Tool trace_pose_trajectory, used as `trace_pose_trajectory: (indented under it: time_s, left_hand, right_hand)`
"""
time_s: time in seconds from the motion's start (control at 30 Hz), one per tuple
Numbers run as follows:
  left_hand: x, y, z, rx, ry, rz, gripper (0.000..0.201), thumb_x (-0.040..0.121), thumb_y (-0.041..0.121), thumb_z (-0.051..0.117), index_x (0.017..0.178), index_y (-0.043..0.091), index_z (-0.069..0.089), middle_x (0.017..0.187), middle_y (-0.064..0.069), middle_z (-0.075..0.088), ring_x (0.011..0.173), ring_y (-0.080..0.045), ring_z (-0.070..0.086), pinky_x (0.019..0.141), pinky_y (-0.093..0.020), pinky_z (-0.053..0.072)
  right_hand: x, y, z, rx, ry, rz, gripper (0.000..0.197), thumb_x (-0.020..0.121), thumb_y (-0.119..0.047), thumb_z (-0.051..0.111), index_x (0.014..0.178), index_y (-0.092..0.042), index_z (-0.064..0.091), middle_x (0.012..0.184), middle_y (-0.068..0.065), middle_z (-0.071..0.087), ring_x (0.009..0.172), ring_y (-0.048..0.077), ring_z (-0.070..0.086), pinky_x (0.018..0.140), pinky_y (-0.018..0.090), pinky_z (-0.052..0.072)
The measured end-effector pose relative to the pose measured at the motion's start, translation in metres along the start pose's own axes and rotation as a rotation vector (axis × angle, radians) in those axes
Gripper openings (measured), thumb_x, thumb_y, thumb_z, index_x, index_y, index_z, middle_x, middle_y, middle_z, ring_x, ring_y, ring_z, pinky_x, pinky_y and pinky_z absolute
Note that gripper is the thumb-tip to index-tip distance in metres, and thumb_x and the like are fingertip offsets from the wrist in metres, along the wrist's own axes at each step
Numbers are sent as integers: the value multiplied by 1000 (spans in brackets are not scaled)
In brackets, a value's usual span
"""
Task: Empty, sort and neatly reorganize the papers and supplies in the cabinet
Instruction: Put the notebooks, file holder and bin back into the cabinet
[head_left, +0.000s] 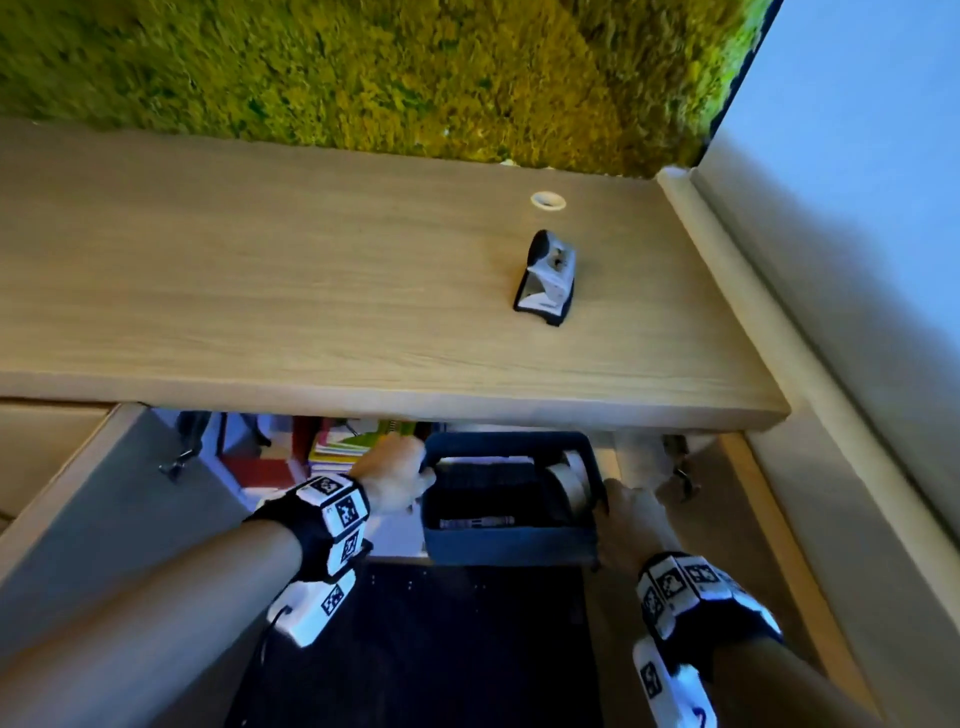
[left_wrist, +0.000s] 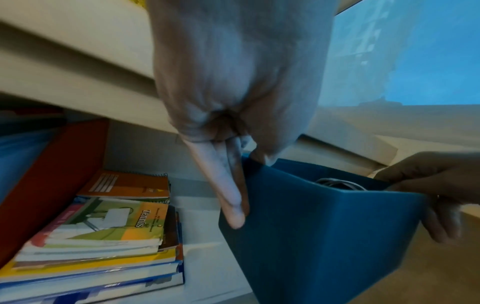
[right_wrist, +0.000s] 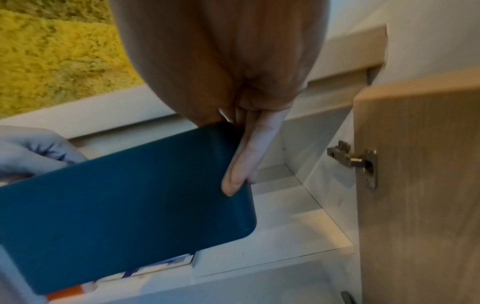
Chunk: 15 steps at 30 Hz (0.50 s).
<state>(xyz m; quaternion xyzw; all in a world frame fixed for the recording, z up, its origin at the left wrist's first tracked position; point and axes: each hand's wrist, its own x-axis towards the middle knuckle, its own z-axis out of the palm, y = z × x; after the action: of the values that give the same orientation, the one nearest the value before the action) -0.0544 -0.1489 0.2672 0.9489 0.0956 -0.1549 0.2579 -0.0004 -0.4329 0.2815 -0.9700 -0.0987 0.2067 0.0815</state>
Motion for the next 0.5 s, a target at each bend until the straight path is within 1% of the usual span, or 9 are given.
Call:
trace_pose_trajectory:
  time_s: [0.03,0.07,0.13,0.2,0.27,0.3,0.37,0.43,0.5]
  left_hand:
    - [13,-4,10,-30,-2,-10,35,94,25,58,70,-1,59,63,-14,65,54,-27,66,50,-38,51]
    - [26,-7,20,-51,-1,-6,32,93,25,59,77,-2,64,68,-15,70,55,-22,69,53,-39,57]
    - [53,-12,46,-43,47,5,29,90,25,62,80,-2,68,71,-13,72,57,-18,71,57,-38,59]
    - [77,-17,73,45,124,2,31,85,30,65,76,1,67,75,-12,72,69,-24,70,63,-34,58]
    - [103,-24,101,140,200,-4,34,83,39,66,78,5,68,78,-9,67,76,-27,66,62,-30,50]
    - [115,-28,114,165,236,-11,36,82,42,67,80,6,69,76,-7,63,75,-26,63,61,-28,45]
    - [132,-32,130,190,319,-32,40,82,48,66,84,8,71,74,-3,58,70,-22,56,60,-26,42]
    - [148,-37,145,205,426,-43,43,81,51,64,86,9,72,74,-3,57,68,-21,53,59,-26,43]
    - [159,-44,161,187,525,-60,44,79,52,64,88,9,71,79,-7,61,71,-25,58,62,-28,47]
  right_hand:
    - [15,3,12,14,29,13,27,98,-22,42,116,-5,51,114,17,60,104,31,59,84,35,47]
    - [31,6,24,27,59,29,26,97,-20,42,115,-4,52,114,19,60,105,33,59,84,36,47]
    - [61,15,52,41,128,56,25,96,-17,43,113,-4,54,112,20,62,105,36,58,85,38,47]
    - [89,25,78,59,175,79,24,93,-15,46,112,-4,57,109,21,63,105,38,58,86,40,51]
    - [122,35,104,111,215,82,22,89,-12,52,107,-5,62,104,22,65,101,39,61,86,44,54]
    - [141,40,117,123,253,77,20,88,-11,54,103,-4,65,101,22,67,97,38,63,85,44,54]
    - [171,50,131,102,316,72,19,91,-13,53,96,-3,68,99,24,68,94,37,64,80,38,52]
    - [200,55,146,77,398,52,21,93,-16,52,97,-4,69,101,25,67,95,38,63,78,36,47]
    - [224,55,158,73,490,30,19,92,-15,52,99,-6,67,102,25,67,96,39,62,77,36,46]
